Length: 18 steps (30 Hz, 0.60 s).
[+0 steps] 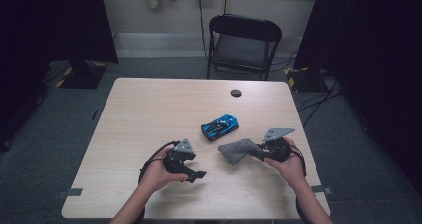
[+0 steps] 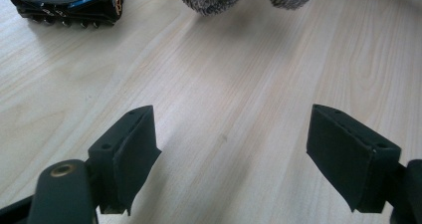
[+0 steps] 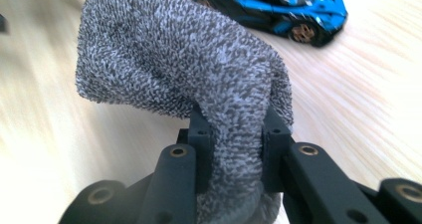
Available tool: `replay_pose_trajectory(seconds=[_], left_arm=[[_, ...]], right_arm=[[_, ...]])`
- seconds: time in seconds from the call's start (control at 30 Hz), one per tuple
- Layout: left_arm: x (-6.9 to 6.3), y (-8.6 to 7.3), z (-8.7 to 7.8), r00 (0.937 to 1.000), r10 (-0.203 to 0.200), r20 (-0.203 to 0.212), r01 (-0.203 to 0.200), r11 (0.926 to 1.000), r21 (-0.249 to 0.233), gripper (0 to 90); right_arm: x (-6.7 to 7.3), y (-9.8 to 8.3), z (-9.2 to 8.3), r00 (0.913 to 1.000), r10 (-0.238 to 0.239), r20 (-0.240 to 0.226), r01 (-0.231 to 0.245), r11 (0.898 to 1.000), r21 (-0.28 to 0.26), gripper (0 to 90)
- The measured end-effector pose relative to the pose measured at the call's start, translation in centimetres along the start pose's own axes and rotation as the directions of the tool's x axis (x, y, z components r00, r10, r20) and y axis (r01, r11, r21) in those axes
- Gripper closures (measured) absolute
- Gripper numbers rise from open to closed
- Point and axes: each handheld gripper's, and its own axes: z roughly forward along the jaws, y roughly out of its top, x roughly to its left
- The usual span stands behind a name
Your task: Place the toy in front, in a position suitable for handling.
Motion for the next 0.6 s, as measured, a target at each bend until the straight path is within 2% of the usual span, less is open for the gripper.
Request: replay_pose_trajectory(seconds=[0.17,0.37,0.5,0.57,0.6], left_arm=[[0.3,-0.3,-0.2,0.9999,-0.006,-0.013,0.006,1.0000,0.002,19.5],[0.4,-0.3,-0.3,0.9999,-0.009,-0.013,0.009,1.0000,0.000,19.6],[0.4,-0.3,-0.3,0.9998,-0.011,-0.014,0.011,0.9999,-0.004,19.7],[0.5,-0.4,-0.2,0.9998,-0.014,-0.013,0.014,0.9999,-0.001,19.8],[0.5,-0.5,-0.2,0.9997,-0.022,-0.011,0.022,0.9997,-0.006,19.7]], right_arm=[[-0.7,-1.1,0.3,1.0000,0.004,0.009,-0.004,1.000,0.019,73.1],[-1.0,-1.8,0.4,0.9999,0.014,0.003,-0.014,1.000,0.010,71.7],[-0.8,-2.3,0.1,0.9995,0.024,0.023,-0.024,1.000,-0.001,63.8],[-0.6,-2.3,0.0,0.9988,0.030,0.040,-0.030,1.000,0.001,52.4],[-0.6,-2.3,0.0,0.9977,0.052,0.043,-0.052,0.999,-0.001,47.1]])
